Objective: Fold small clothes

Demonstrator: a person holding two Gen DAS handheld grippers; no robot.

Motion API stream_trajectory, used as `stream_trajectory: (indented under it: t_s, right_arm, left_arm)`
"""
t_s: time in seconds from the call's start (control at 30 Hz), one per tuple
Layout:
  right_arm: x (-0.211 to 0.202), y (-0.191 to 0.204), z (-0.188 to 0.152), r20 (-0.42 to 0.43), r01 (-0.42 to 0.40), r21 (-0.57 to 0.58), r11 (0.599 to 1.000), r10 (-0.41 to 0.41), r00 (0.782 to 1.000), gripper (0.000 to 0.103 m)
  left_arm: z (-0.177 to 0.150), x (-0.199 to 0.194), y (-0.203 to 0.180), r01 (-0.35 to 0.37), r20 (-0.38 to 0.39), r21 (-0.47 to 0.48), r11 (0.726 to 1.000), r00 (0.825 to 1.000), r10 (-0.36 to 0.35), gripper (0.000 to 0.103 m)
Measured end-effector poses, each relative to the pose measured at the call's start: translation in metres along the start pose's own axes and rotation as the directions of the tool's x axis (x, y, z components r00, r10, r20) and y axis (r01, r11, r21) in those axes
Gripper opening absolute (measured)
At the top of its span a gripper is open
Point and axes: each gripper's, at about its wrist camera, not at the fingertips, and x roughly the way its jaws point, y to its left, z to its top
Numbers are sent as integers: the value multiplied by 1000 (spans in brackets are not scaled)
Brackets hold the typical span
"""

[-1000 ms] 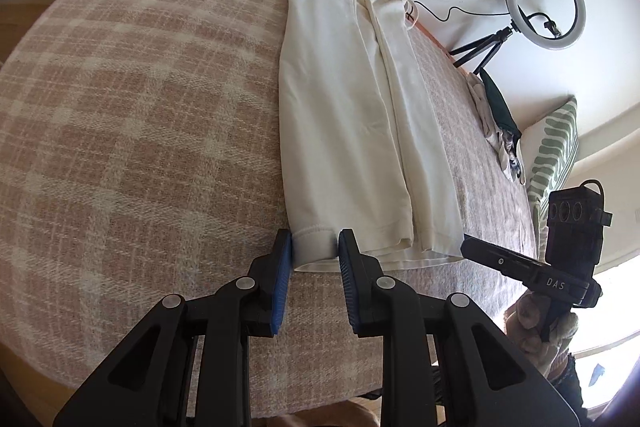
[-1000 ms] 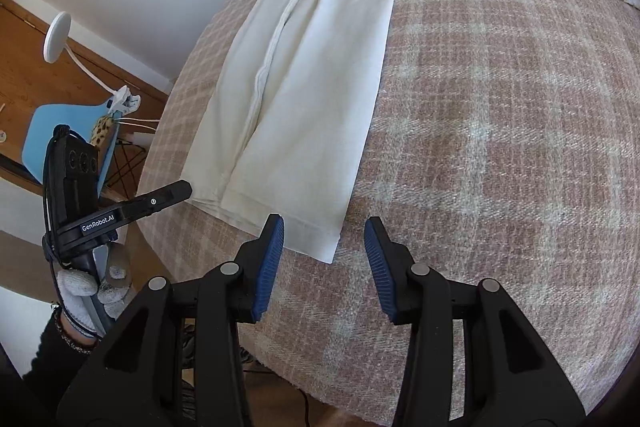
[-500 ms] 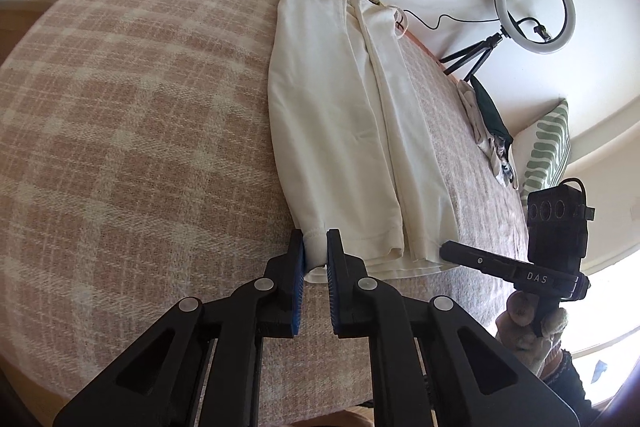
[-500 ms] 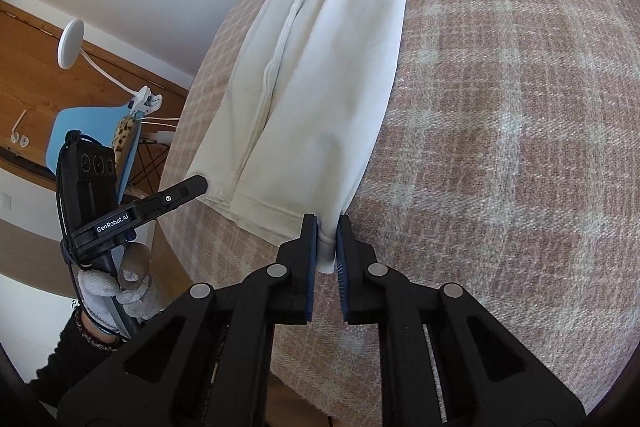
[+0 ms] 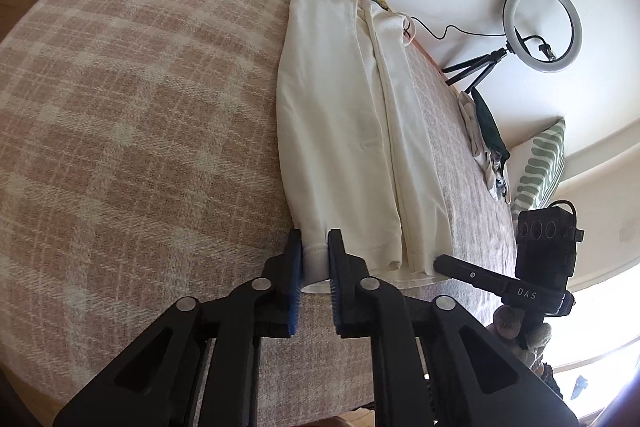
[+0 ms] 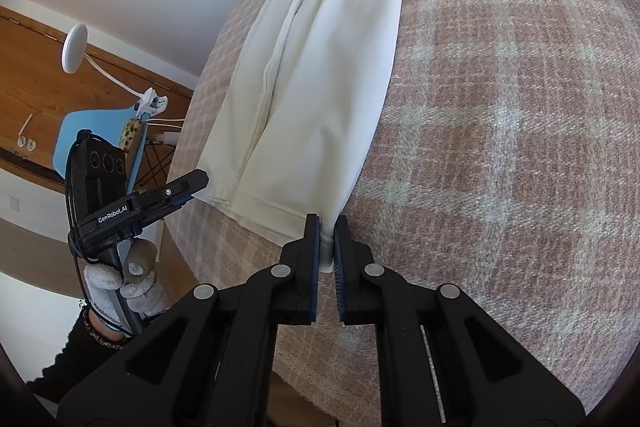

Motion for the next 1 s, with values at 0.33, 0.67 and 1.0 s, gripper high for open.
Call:
stream_trajectory:
  t_s: [0.33, 0.67, 1.0]
  right_arm:
    - [-21, -16, 11, 42, -178, 110, 978, 174, 984, 8]
    - [-41, -7, 56, 129, -245, 118, 962, 230, 965, 8]
    - [-29, -22, 110, 195, -221, 201, 954, 182, 964, 8]
  left_arm:
    - [10, -13, -18, 91, 42, -20, 996, 995, -90, 4]
    - [48, -13, -28, 134, 93, -55, 990, 987, -128, 4]
    - [97, 6, -17, 88, 131, -94, 992, 988, -75, 4]
